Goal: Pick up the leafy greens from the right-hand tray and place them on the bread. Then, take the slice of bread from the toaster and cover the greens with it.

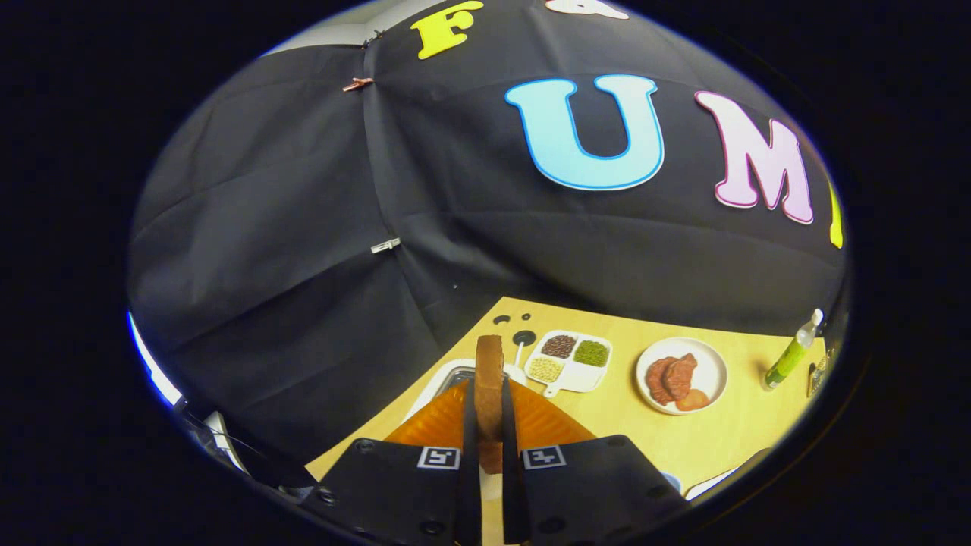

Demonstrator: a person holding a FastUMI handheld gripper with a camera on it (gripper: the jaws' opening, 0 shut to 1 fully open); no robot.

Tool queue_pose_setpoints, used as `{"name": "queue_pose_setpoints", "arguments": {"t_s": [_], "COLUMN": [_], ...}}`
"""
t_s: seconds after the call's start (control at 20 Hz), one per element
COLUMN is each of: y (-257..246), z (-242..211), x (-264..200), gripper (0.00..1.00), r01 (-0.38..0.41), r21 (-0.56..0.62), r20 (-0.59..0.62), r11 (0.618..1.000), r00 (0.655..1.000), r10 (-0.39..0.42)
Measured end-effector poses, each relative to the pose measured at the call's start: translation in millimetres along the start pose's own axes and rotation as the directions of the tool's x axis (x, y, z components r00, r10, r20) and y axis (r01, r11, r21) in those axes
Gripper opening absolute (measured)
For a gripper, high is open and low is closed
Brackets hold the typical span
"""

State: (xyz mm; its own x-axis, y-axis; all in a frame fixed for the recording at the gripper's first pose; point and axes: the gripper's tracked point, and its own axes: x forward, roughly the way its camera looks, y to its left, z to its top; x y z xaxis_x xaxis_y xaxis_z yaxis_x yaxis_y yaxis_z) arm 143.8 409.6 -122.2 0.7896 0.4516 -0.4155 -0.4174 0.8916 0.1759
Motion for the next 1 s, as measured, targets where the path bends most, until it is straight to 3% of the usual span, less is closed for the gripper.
{"name": "queue_pose_setpoints", "arguments": {"t_s": [0.4, 1.0], "y": [-70.3, -127.8], "z": [-44.4, -140.6], "x": [-43.5, -63.7], "gripper": [0.15, 0.15], "r01": [0.075, 0.137], "r21": [0.074, 0.244], "r20": [-0.050, -0.179], "r11": [0.994, 0.960], "r00": [0.996, 0.979], "r10": [-0.072, -0.094]}}
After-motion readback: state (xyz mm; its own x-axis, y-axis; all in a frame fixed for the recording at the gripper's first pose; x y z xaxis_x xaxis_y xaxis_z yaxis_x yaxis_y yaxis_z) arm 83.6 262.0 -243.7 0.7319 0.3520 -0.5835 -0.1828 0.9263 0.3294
